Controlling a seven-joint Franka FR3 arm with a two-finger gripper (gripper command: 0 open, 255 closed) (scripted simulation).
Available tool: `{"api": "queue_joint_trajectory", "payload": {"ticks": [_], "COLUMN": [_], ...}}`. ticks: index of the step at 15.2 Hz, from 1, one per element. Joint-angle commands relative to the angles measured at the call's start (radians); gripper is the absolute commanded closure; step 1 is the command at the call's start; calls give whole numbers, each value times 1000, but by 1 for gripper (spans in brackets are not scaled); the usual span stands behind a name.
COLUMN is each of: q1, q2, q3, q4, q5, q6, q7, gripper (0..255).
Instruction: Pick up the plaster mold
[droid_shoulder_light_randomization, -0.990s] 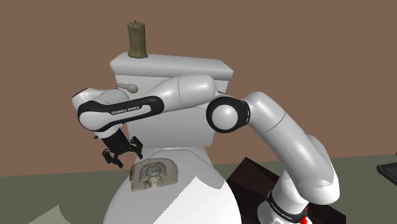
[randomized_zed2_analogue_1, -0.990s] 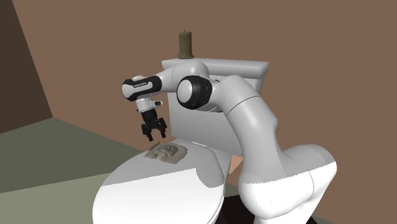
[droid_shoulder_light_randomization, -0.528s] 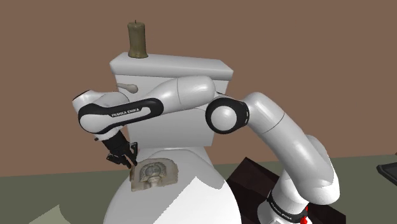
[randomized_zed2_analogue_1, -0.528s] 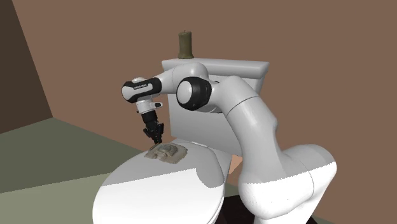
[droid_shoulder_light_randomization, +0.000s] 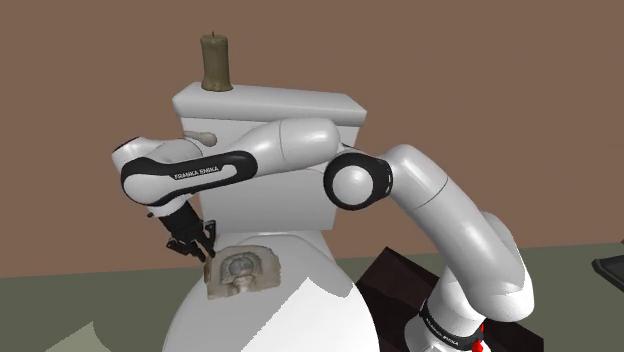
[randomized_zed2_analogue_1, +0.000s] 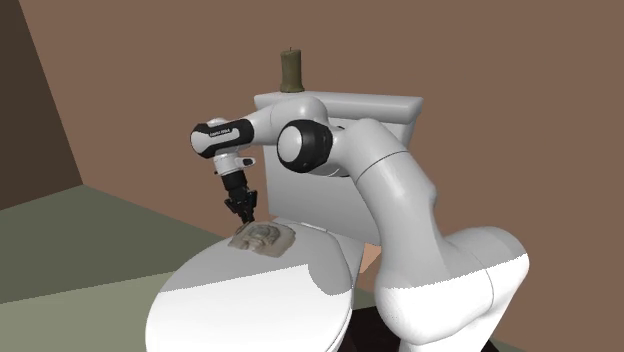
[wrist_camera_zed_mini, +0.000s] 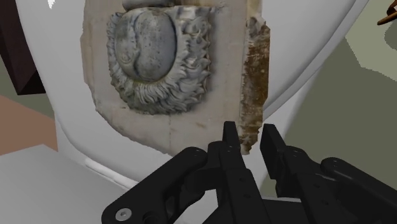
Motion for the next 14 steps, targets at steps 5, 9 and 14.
{"api": "queue_joint_trajectory", "payload": {"ticks": [5, 9, 14], "q1": [5, 14, 24], "q2": [-22, -27, -26], "q3": [3, 3, 2], "q4": [41, 88, 136], "q5": [5, 7, 7], "q6": [-61, -111, -154], "q7": [-6, -11, -17], "gripper": [255, 255, 255]}}
